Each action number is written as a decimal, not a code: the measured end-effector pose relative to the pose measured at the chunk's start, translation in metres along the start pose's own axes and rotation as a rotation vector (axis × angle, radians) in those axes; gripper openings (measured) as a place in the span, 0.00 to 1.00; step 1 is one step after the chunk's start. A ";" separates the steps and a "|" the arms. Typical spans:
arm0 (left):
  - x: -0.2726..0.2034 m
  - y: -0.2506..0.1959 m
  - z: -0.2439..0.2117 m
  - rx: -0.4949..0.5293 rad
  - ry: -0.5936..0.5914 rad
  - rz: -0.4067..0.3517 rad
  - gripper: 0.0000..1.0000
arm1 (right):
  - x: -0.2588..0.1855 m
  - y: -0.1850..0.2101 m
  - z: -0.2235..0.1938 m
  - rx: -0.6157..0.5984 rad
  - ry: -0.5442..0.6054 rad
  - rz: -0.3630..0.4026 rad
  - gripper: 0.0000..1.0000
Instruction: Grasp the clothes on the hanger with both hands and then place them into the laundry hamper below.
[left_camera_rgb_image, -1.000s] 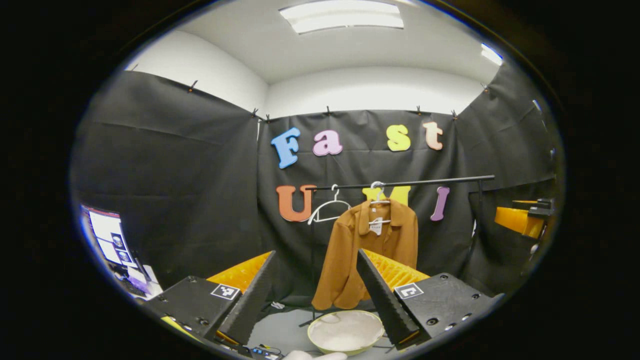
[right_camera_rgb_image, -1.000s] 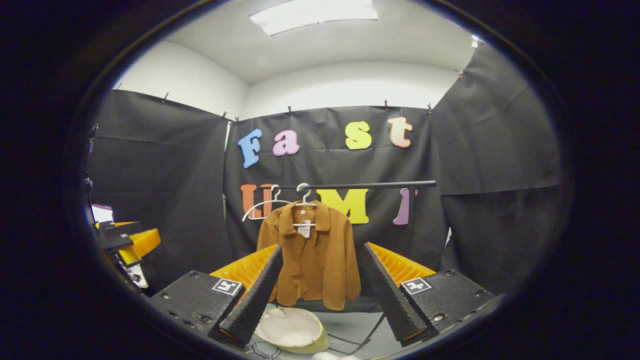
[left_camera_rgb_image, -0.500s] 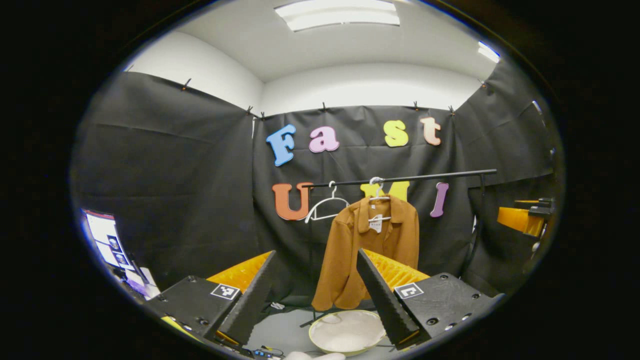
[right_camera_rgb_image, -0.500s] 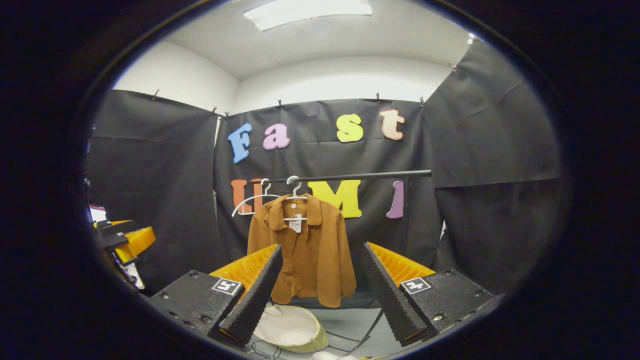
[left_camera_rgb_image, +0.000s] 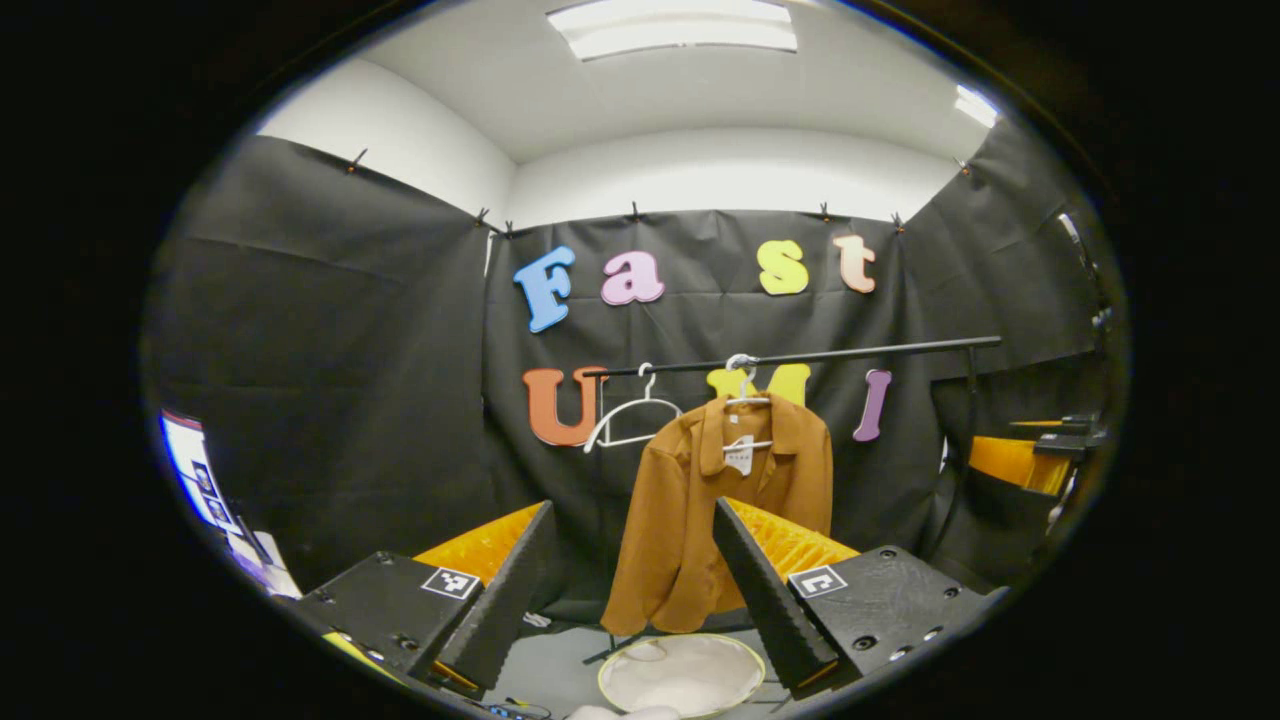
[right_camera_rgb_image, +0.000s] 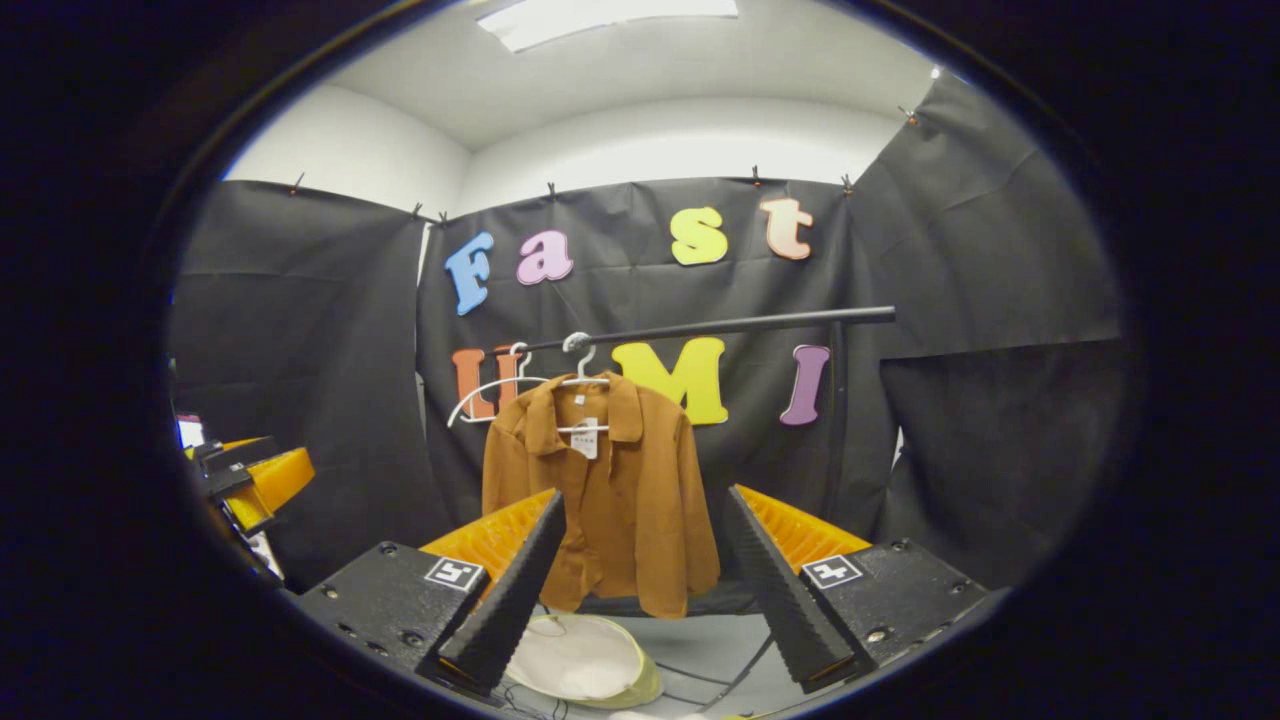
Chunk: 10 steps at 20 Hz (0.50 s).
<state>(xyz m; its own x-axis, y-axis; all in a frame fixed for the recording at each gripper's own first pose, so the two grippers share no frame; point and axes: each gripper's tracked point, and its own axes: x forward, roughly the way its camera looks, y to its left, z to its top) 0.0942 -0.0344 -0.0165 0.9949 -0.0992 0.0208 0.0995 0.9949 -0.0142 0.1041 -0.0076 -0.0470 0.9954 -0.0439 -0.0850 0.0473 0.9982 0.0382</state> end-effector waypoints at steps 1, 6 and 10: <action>0.011 -0.005 -0.003 -0.004 -0.003 -0.002 1.00 | 0.012 0.000 -0.004 0.000 0.007 0.008 1.00; 0.084 -0.040 -0.022 -0.054 0.000 -0.033 1.00 | 0.087 -0.011 -0.016 0.004 0.019 0.026 1.00; 0.151 -0.065 -0.034 -0.061 -0.036 -0.053 1.00 | 0.156 -0.014 -0.024 0.020 0.037 0.049 1.00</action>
<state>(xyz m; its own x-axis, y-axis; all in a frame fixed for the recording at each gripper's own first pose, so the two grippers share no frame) 0.2387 -0.1150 -0.0463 0.9869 -0.1504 0.0586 0.1545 0.9853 -0.0729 0.2569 -0.0277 -0.0845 0.9929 0.0070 -0.1192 0.0006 0.9980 0.0634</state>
